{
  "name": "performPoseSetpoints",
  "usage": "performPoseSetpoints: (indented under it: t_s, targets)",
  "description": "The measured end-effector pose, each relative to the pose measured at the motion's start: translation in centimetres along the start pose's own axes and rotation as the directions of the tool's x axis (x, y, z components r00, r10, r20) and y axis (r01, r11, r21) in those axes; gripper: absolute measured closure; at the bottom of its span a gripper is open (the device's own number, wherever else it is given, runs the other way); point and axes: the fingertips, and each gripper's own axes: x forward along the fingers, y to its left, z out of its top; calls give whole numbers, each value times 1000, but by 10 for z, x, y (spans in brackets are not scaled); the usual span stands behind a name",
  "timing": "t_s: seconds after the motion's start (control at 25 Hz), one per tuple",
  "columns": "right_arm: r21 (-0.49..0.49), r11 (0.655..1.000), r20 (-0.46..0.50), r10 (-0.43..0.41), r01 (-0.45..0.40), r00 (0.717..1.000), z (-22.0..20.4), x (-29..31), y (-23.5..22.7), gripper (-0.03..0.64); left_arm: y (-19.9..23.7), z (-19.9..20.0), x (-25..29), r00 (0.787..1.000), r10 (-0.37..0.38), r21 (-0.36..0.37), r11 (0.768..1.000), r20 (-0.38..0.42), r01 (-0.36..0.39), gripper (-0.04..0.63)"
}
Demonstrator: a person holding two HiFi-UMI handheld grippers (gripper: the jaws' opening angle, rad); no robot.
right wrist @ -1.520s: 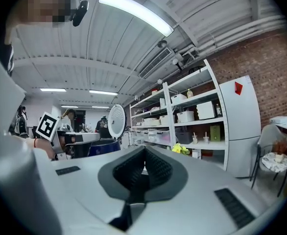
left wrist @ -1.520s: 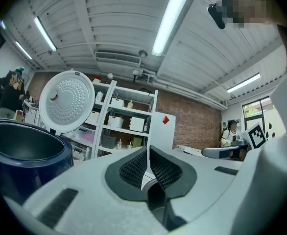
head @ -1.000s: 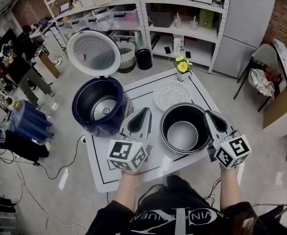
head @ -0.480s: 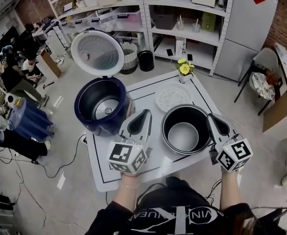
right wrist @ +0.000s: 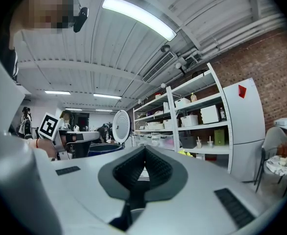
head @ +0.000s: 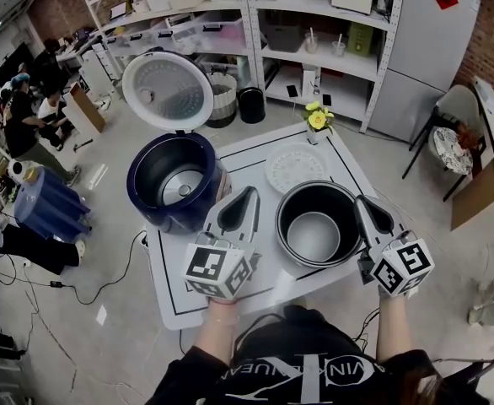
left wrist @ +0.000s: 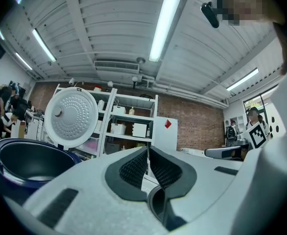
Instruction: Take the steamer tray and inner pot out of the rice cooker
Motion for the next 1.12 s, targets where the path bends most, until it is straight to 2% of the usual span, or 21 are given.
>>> performPoseSetpoints:
  t_s: [1.12]
  targets:
    - [8,1000,-28,7,-7,1000,-18,16,-2,618,12,-15,1,999,24,-3,1000,-27,-24,575]
